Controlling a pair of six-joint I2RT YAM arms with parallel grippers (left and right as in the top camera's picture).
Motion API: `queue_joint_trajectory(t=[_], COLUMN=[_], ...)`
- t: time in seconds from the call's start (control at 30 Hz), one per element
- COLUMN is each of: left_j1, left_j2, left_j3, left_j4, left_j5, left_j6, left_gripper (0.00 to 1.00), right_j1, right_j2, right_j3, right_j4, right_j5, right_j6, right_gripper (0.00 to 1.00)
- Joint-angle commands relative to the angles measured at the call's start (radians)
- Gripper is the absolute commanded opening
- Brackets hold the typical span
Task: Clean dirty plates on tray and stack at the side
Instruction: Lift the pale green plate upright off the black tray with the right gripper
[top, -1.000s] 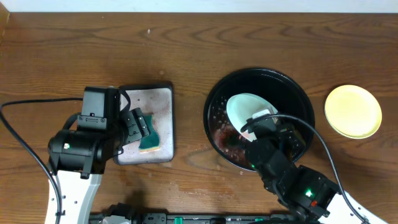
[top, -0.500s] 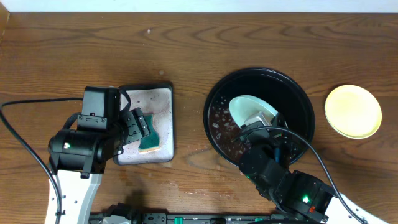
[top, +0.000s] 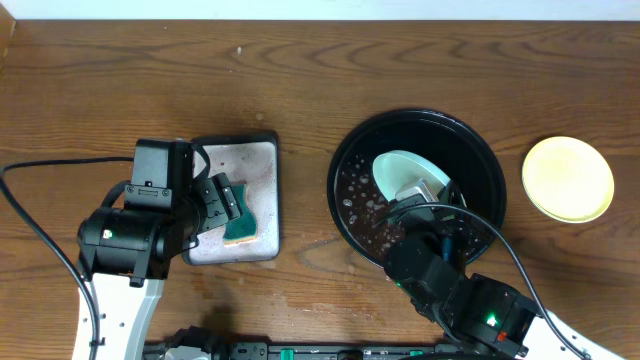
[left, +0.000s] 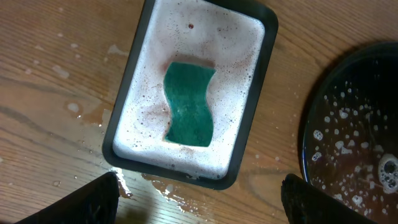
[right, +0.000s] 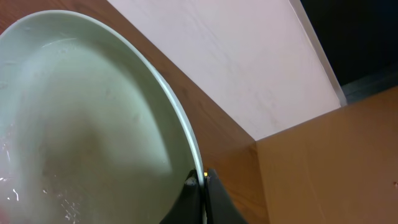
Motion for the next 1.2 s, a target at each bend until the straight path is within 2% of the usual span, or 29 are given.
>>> queue_joint_trajectory(t=[0.0,0.3,1.17], left_j1=[0.003,0.003,0.003], left_j2=[0.000,0.000,0.000], left_j3=[0.013,0.013,0.013], left_j4=[-0.002,-0.002,-0.002], left_j5=[-0.005,-0.005,-0.005], left_j6=[-0.002,-0.002,-0.002], left_gripper=[0.84,0.84,0.84], right_j1=[0.008,0.008,0.008], right_j2=[-0.002,-0.002,-0.002], right_j3=[0.011,0.010,0.010], right_j4=[0.005,0.005,0.005], right_j5=[0.036,0.096,0.095], right_j6=[-0.005,-0.005,-0.004], right_gripper=[0.01,0.01,0.01])
